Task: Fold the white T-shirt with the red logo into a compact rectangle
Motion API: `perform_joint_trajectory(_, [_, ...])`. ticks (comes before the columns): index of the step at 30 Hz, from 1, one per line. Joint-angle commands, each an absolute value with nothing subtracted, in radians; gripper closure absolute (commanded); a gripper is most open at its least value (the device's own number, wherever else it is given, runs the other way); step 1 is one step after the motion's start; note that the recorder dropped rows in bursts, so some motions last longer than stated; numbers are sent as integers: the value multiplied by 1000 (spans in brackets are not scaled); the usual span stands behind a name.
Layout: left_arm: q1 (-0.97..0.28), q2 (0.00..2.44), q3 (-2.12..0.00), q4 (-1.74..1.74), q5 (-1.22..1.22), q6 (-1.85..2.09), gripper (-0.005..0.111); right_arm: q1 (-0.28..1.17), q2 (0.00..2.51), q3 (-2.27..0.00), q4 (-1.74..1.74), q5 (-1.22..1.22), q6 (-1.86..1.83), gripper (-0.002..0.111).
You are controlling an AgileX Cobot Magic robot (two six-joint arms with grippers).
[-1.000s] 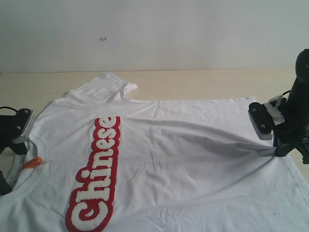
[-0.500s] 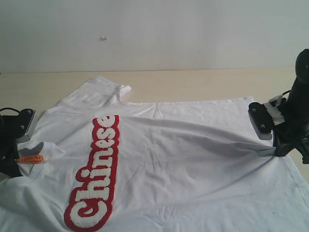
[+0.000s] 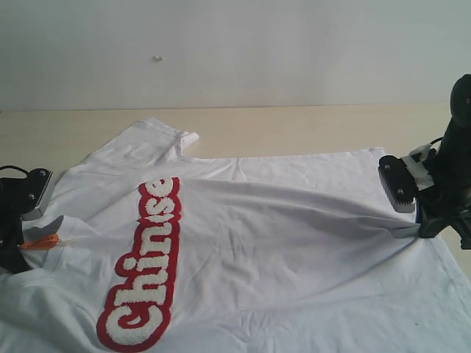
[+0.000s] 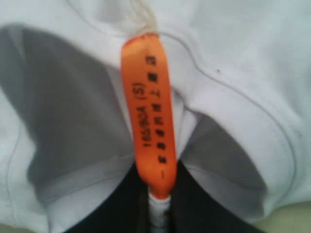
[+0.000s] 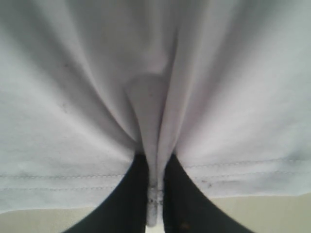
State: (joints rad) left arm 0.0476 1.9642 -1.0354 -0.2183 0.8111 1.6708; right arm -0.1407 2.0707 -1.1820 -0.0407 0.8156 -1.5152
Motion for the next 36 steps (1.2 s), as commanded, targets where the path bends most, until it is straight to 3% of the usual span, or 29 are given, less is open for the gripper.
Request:
perform_joint_trajectory(1, [50, 2000, -1013, -113, 807, 1660, 106, -151, 2188, -1136, -78, 727, -1516, 108])
perform_joint_trajectory(21, [50, 1989, -1015, -117, 768, 1611, 107, -151, 2146, -1136, -88, 716, -1405, 108])
perform_joint_trajectory(36, [50, 1714, -1026, 18, 767, 1433, 107, -151, 1854, -1136, -9, 656, -1307, 108])
